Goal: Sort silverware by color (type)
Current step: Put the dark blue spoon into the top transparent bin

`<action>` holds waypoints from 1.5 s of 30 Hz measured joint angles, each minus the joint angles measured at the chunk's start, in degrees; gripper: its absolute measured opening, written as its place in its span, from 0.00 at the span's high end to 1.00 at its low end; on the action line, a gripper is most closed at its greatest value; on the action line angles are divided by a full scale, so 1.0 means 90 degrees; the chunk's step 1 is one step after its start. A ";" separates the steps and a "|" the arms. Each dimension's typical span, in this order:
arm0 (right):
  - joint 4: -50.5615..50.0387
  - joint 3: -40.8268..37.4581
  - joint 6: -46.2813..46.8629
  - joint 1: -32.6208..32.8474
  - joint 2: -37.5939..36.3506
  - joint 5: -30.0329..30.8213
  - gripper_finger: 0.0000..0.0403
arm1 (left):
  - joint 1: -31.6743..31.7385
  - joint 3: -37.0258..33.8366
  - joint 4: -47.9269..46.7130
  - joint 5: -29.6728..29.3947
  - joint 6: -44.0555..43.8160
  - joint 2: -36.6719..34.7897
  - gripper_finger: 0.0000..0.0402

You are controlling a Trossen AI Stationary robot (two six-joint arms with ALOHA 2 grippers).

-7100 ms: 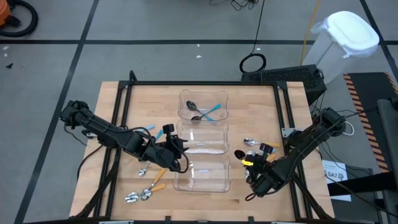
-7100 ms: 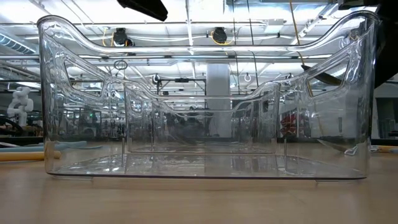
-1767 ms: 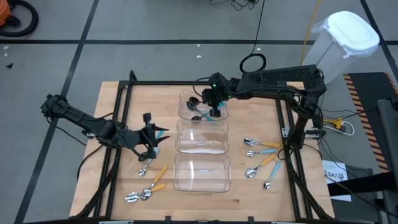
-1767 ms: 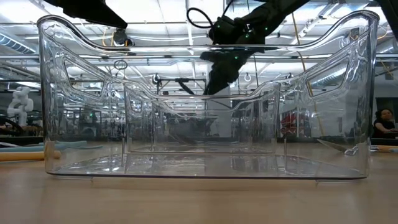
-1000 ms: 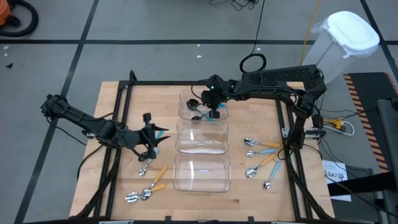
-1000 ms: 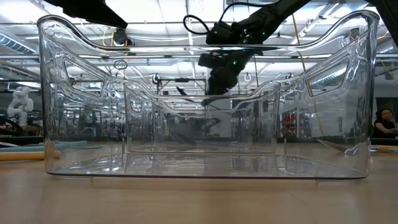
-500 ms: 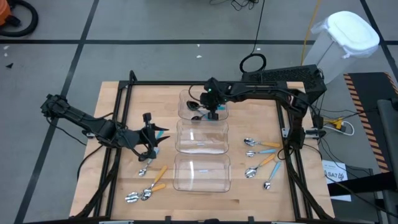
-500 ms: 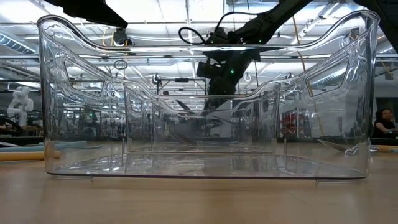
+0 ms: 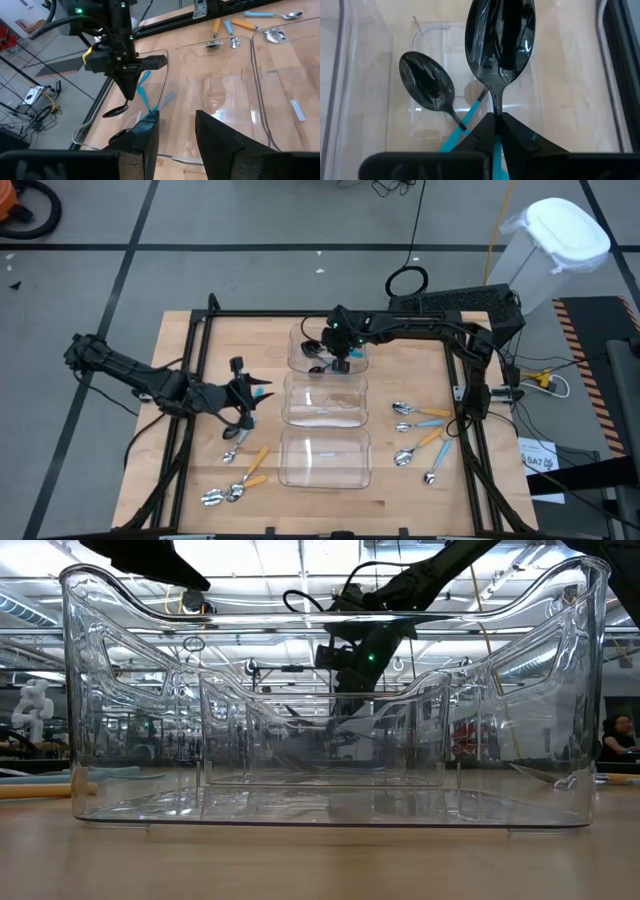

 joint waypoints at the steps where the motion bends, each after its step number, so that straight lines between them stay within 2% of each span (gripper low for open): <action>1: -0.0012 0.0000 -0.0002 0.0002 0.0000 0.0000 0.96 | 0.0020 0.0000 0.0000 0.0002 -0.0004 0.0000 0.68; 9: 0.0047 -0.0002 -0.0289 0.0124 0.0000 -0.0003 0.96 | 0.0064 0.0000 -0.0002 0.0027 -0.0016 0.0000 0.68; 24: 0.0260 -0.0002 -0.0195 0.0215 0.0073 -0.0012 0.96 | 0.0064 0.0000 -0.0002 0.0024 -0.0012 0.0000 0.68; 29: 0.0329 -0.0007 -0.0219 0.0296 0.0354 0.0408 0.96 | 0.0064 0.0000 -0.0005 0.0024 -0.0010 0.0000 0.68; 38: 0.0377 -0.0007 -0.0209 0.0323 0.0425 0.0478 0.96 | 0.0064 0.0000 -0.0012 0.0044 0.0000 0.0002 0.68; 45: 0.0393 -0.0007 -0.0224 0.0323 0.0425 0.0478 0.91 | 0.0064 0.0000 -0.0010 0.0049 0.0000 0.0002 0.68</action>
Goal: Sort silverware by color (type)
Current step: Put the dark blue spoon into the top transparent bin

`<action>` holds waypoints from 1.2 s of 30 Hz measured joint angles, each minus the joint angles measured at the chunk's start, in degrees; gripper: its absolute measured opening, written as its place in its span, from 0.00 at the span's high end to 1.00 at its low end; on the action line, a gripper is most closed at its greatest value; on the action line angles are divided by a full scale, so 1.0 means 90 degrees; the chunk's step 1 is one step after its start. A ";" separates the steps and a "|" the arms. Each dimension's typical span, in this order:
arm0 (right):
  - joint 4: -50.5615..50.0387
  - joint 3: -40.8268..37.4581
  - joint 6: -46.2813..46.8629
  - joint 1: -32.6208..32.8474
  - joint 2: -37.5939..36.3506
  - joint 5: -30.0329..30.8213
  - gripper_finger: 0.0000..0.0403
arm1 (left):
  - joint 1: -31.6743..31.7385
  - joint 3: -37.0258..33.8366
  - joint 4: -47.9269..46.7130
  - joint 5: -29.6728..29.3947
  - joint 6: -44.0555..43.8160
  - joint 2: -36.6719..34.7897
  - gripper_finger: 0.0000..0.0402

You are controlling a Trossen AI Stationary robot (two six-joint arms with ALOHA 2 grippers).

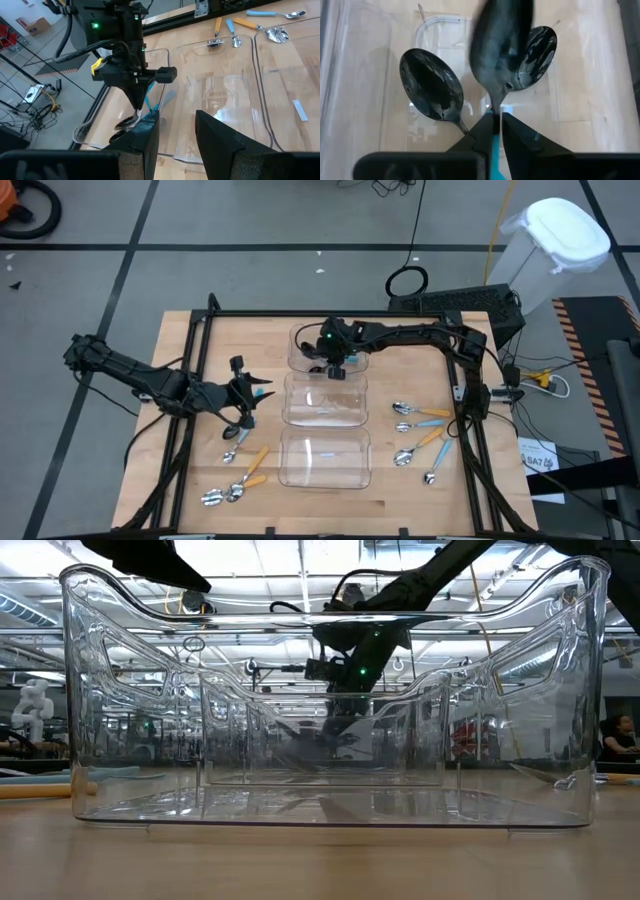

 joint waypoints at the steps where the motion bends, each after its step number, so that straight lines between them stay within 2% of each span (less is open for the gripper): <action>1: 0.0001 0.0000 0.0000 -0.0001 0.0000 0.0001 0.90 | 0.0000 0.0000 -0.0002 0.0000 0.0000 0.0000 0.68; 7: 0.0001 0.0000 0.0021 -0.0002 0.0000 0.0002 0.83 | 0.0000 0.0000 0.0000 0.0005 -0.0010 0.0000 0.68; 13: -0.0059 -0.0002 0.0129 0.0003 -0.0077 0.0010 0.80 | 0.0000 0.0000 0.0000 0.0010 -0.0015 0.0000 0.68; 21: -0.0287 -0.0002 0.0416 0.0288 -0.0803 -0.0002 0.80 | -0.0002 0.0000 -0.0052 0.0015 -0.0071 -0.0001 0.68; 30: -0.1409 -0.0002 0.1070 0.1306 -0.1943 -0.0017 0.80 | -0.0002 0.0000 -0.0324 0.0019 -0.0539 0.0000 0.68; 36: -0.2124 -0.0002 0.1340 0.2355 -0.2372 0.0017 0.80 | -0.0003 0.0000 -0.0964 0.0021 -0.1537 0.0000 0.68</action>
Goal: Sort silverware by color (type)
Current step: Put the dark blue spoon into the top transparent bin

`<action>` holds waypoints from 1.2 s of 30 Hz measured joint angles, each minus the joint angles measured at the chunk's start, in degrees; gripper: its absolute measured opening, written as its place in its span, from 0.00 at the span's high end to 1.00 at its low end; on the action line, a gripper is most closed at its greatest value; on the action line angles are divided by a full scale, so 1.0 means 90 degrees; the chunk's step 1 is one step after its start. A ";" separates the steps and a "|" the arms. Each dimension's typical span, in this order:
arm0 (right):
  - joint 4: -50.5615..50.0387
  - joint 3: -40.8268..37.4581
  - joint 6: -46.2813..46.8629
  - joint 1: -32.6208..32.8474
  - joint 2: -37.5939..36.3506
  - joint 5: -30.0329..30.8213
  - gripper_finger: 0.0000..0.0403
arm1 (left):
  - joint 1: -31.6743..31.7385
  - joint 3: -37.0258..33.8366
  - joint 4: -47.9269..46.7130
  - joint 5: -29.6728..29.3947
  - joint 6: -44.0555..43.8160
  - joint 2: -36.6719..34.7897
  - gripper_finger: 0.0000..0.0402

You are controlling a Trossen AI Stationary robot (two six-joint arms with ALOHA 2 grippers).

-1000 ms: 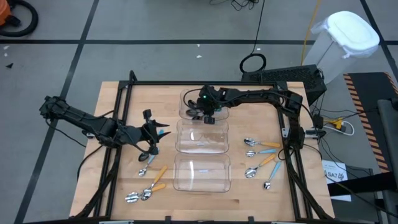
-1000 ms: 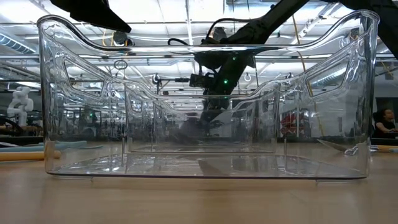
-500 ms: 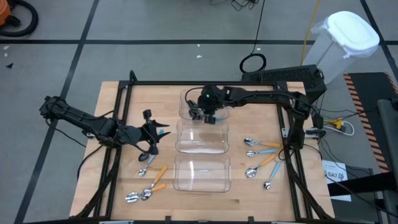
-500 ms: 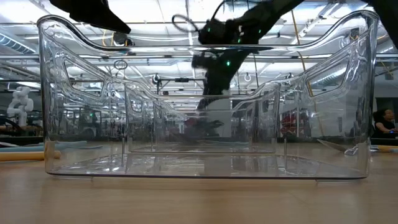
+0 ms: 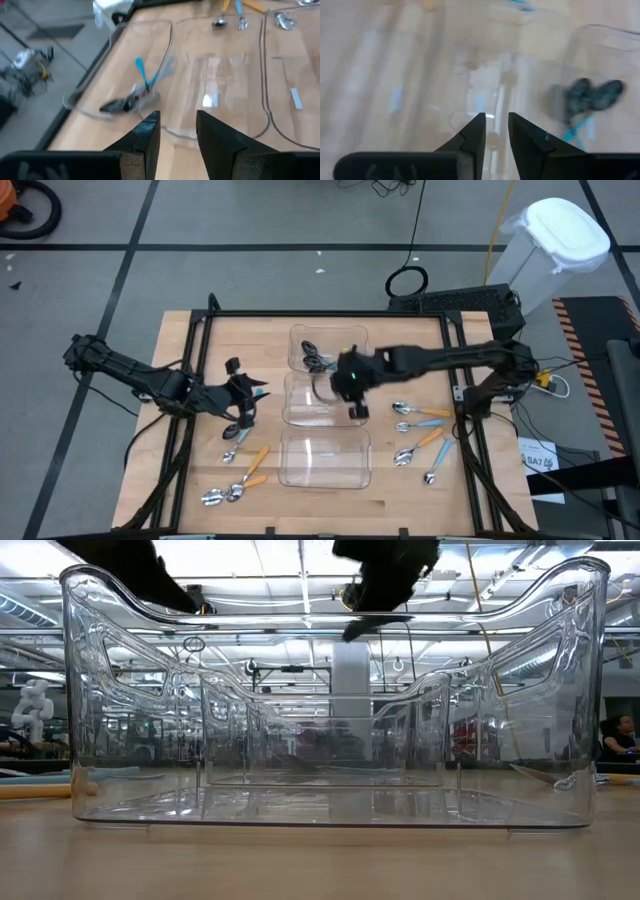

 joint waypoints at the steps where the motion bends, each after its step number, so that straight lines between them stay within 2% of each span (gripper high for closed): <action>1: -0.0079 0.0000 0.0067 0.0185 -0.0043 0.0081 0.80 | 0.0001 0.0000 -0.0089 -0.0001 -0.0226 0.0000 0.68; 8: -0.0150 -0.0527 0.0710 0.1455 -0.0582 0.1426 0.80 | 0.0001 0.0000 -0.0763 -0.0002 -0.1417 0.0000 0.68; 16: 0.0426 -0.1701 0.1932 0.2391 -0.1239 0.2196 0.80 | 0.0001 0.0000 -0.1718 -0.0024 -0.2730 0.0021 0.68; 19: 0.0558 -0.1965 0.2004 0.2627 -0.1351 0.2486 0.80 | -0.0054 0.0000 -0.2110 -0.0033 -0.3382 0.0141 0.68; 28: 0.0557 -0.2016 0.2388 0.2837 -0.1358 0.2461 0.80 | -0.0395 0.0000 -0.2429 -0.0060 -0.4516 0.1238 0.68; 36: 0.0557 -0.2016 0.2502 0.2868 -0.1358 0.2458 0.80 | -0.0470 0.0000 -0.3052 0.0151 -0.5024 0.2135 0.68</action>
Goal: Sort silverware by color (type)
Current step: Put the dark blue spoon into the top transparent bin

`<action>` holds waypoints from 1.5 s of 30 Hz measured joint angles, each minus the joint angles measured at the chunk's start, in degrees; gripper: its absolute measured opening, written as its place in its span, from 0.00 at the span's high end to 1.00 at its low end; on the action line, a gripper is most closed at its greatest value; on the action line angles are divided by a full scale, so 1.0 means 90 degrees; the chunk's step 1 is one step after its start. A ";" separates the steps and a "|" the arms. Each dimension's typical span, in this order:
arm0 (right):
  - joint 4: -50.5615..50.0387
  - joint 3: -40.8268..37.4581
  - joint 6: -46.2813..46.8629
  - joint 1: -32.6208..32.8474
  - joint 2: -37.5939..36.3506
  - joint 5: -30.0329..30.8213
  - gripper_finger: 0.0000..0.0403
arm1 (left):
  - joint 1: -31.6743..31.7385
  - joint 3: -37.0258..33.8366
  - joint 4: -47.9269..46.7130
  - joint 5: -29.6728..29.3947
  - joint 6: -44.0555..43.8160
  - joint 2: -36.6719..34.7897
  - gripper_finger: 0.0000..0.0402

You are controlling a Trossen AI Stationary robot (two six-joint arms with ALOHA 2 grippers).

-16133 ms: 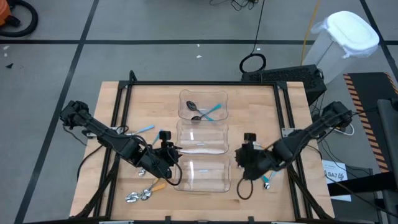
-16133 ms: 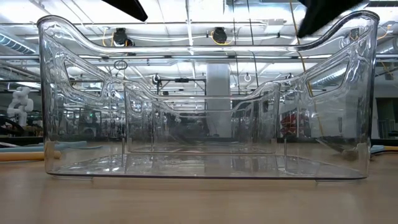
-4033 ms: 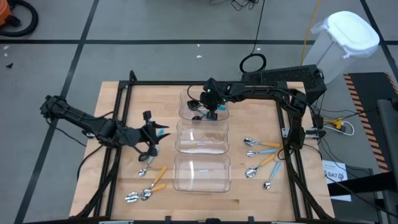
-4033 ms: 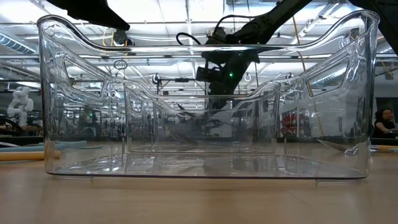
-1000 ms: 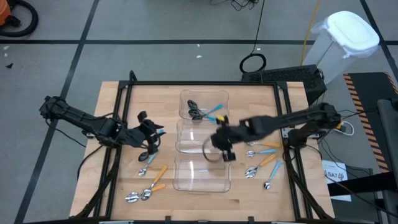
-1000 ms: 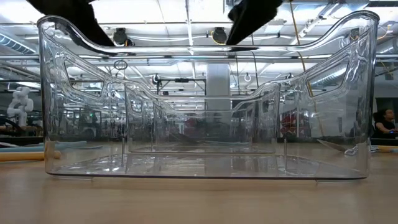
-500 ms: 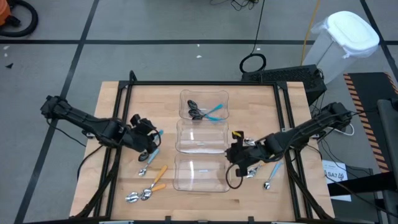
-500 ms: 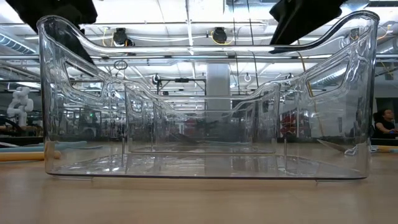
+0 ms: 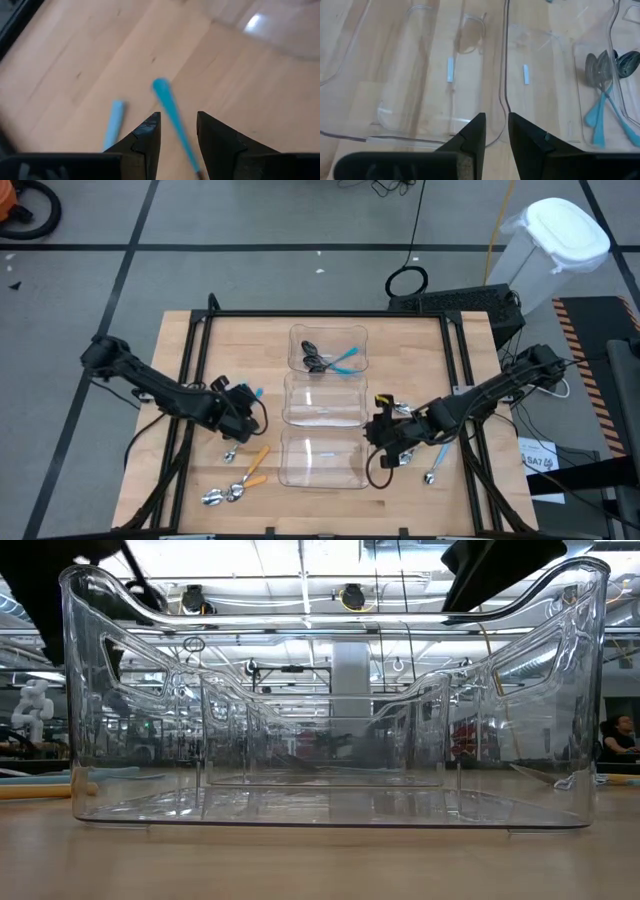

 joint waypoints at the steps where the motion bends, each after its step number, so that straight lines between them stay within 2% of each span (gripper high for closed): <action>1: 0.0000 0.0000 0.0000 -0.0002 0.0000 0.0002 0.80 | 0.0000 0.0000 -0.0119 -0.0004 -0.0080 0.0036 0.68; 5: 0.0000 0.0000 0.0005 -0.0002 0.0000 0.0002 0.80 | -0.0090 0.0000 -0.0559 -0.0042 -0.0532 0.0105 0.68; 9: 0.0000 0.0000 0.0005 -0.0002 0.0002 0.0000 0.80 | -0.0332 0.0000 -0.0489 -0.0049 -0.0853 0.0102 0.68; 18: 0.0085 0.0000 0.0001 -0.0002 0.0002 0.0000 0.80 | -0.0847 0.0000 -0.0486 -0.0002 -0.0969 0.0102 0.68; 22: 0.0154 0.0000 -0.0013 -0.0002 0.0002 0.0000 0.80 | -0.0988 0.0000 -0.0479 0.0003 -0.1738 0.0102 0.68; 24: 0.0161 0.0000 -0.0015 -0.0002 0.0002 0.0000 0.80 | -0.1105 0.0000 -0.0508 0.0155 -0.2143 0.0102 0.68; 31: 0.0146 0.0000 -0.0017 0.0003 0.0002 -0.0003 0.80 | -0.1124 0.0000 -0.0552 0.0948 -0.2201 0.0102 0.68; 45: 0.0143 0.0000 -0.0017 0.0003 0.0002 -0.0003 0.80 | -0.0937 -0.0109 -0.0508 0.1277 -0.2442 0.0102 0.68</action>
